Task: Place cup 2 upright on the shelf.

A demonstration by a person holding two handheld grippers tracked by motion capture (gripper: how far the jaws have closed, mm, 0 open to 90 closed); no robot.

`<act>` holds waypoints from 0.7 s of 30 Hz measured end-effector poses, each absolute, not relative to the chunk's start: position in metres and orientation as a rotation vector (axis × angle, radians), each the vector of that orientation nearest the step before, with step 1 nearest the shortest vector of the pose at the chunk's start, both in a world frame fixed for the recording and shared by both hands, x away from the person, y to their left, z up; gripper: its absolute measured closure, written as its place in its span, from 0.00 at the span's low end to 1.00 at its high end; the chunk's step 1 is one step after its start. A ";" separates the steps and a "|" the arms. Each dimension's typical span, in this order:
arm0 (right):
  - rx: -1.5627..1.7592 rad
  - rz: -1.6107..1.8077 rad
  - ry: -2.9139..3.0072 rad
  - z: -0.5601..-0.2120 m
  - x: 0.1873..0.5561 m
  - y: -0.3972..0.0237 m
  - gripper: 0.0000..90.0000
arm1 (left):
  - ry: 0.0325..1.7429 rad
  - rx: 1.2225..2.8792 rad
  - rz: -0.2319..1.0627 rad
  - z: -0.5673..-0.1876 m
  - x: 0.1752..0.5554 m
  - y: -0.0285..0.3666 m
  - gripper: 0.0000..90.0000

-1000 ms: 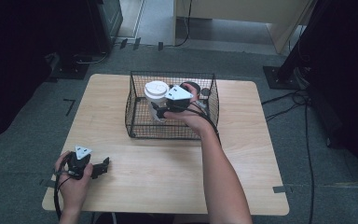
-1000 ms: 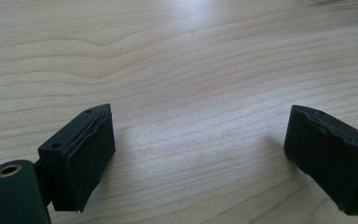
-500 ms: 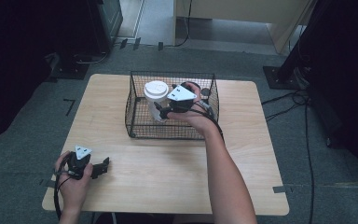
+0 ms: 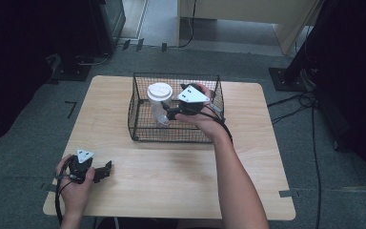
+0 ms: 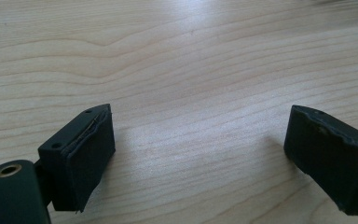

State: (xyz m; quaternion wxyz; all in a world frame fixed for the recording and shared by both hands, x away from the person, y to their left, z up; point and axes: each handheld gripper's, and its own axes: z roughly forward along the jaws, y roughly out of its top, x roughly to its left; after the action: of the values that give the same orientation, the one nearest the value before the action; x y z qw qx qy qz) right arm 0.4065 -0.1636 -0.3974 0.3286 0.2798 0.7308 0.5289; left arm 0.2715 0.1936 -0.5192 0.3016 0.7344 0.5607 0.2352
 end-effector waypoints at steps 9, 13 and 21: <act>0.790 1.340 1.887 -0.391 0.389 -0.167 0.09 | 1.487 1.948 0.624 -0.519 0.272 0.194 0.11; 0.808 1.345 1.879 -0.390 0.378 -0.170 0.09 | 1.488 1.947 0.624 -0.519 0.272 0.194 0.10; 0.840 1.342 1.870 -0.387 0.358 -0.177 0.09 | 1.488 1.947 0.624 -0.519 0.272 0.194 0.10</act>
State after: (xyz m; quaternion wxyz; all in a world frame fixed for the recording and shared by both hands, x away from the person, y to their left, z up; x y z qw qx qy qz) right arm 0.3584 -0.1771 -0.3868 0.3387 0.3226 0.7182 0.5152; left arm 0.2715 0.1936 -0.5192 0.3018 0.7340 0.5610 0.2353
